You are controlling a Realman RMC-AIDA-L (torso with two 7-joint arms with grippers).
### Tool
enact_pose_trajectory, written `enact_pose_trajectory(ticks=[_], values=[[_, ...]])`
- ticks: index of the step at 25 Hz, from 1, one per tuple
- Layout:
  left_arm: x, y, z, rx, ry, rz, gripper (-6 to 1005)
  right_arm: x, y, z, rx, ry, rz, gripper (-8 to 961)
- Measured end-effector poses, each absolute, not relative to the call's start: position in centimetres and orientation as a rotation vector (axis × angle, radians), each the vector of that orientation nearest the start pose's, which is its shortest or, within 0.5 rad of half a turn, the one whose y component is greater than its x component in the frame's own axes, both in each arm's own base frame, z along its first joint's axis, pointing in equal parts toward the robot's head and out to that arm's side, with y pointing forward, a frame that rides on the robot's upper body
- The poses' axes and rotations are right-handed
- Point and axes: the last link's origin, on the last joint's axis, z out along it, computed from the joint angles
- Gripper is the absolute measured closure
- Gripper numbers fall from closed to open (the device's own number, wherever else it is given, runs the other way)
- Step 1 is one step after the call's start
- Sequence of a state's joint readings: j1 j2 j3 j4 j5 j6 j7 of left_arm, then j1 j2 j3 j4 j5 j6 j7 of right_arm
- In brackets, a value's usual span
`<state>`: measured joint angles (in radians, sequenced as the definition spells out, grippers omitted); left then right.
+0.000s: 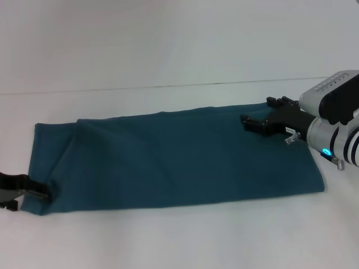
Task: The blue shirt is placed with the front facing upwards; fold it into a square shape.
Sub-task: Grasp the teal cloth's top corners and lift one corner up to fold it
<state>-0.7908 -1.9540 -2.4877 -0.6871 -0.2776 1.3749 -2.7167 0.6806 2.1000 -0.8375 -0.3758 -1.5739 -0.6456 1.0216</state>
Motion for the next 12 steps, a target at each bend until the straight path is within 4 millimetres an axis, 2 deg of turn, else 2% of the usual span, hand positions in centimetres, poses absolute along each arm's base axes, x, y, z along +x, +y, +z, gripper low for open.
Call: enact_pose_trajectory(ticks=[12], values=[[-29.92, 39.41, 5.06, -1.959, -1.855, 0.192, 132, 28.79, 42.25, -2.83, -2.134, 0.617, 0.299, 66]])
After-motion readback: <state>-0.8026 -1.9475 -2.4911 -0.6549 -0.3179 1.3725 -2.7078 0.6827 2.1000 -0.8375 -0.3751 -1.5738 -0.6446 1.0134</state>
